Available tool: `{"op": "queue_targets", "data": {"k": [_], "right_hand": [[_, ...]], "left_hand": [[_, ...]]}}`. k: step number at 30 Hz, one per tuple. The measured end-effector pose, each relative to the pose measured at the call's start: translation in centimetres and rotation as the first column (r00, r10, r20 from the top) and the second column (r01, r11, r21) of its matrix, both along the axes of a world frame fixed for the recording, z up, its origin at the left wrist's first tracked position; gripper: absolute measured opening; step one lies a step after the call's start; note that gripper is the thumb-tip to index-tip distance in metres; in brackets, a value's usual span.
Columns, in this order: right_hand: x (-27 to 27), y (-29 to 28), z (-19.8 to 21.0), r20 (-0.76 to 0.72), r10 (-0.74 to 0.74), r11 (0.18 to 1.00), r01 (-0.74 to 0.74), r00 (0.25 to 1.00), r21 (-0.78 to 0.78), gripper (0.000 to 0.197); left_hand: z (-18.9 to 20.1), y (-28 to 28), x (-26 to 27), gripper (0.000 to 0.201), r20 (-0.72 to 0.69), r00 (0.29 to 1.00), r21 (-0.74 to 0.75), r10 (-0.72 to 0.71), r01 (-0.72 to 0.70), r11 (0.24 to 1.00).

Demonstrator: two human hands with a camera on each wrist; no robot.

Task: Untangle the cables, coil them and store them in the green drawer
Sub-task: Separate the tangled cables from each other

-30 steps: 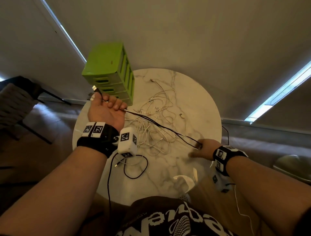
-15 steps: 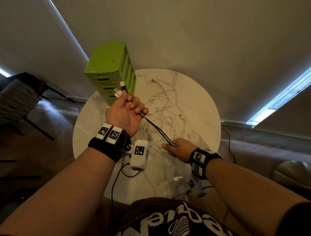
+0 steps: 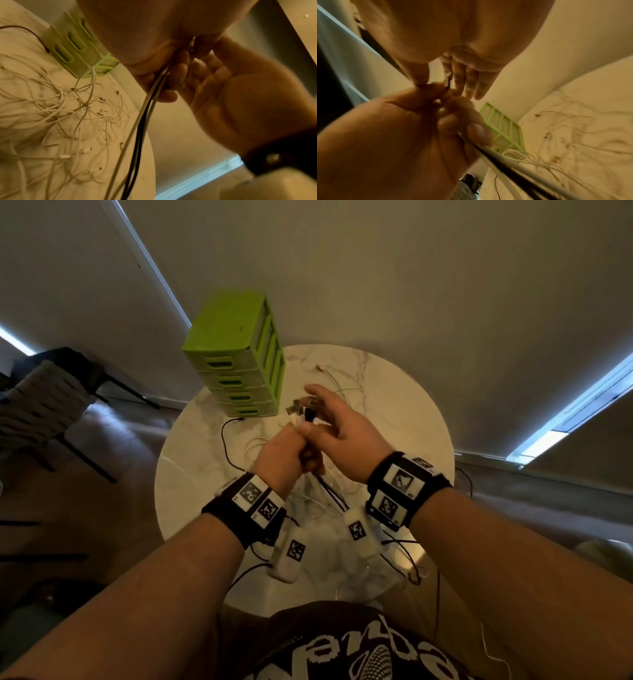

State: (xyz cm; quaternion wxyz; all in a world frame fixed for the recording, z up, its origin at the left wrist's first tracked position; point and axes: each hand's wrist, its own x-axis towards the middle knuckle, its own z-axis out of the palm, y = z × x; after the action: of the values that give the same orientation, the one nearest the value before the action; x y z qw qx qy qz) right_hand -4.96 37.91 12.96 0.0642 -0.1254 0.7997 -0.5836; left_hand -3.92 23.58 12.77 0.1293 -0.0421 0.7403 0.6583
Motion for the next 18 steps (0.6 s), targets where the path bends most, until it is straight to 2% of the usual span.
{"op": "queue_targets", "data": {"k": [3, 6, 8, 13, 18], "right_hand": [[-0.1, -0.2, 1.1, -0.106, 0.055, 0.980, -0.034, 0.993, 0.195, 0.053], [0.3, 0.1, 0.7, -0.125, 0.088, 0.965, -0.054, 0.988, 0.258, 0.062], [0.4, -0.1, 0.5, -0.129, 0.092, 0.962, -0.055, 0.987, 0.268, 0.068], [0.3, -0.9, -0.2, -0.132, 0.033, 0.957, 0.007, 0.991, 0.290, 0.065], [0.4, -1.2, -0.7, -0.119, 0.035, 0.941, 0.007, 0.992, 0.339, 0.042]], "left_hand": [[-0.3, 0.0, 0.6, 0.034, 0.058, 0.998, 0.069, 0.013, -0.017, 0.997], [-0.6, -0.2, 0.8, 0.023, 0.055, 0.997, 0.041, -0.048, 0.045, 0.998], [-0.5, -0.3, 0.8, 0.018, 0.046, 0.996, -0.016, -0.076, 0.077, 0.997], [-0.8, -0.7, 0.6, 0.017, -0.005, 0.985, -0.105, -0.172, 0.170, 0.980], [-0.9, -0.7, 0.3, 0.025, -0.030, 0.957, -0.356, -0.288, 0.259, 0.898]]}}
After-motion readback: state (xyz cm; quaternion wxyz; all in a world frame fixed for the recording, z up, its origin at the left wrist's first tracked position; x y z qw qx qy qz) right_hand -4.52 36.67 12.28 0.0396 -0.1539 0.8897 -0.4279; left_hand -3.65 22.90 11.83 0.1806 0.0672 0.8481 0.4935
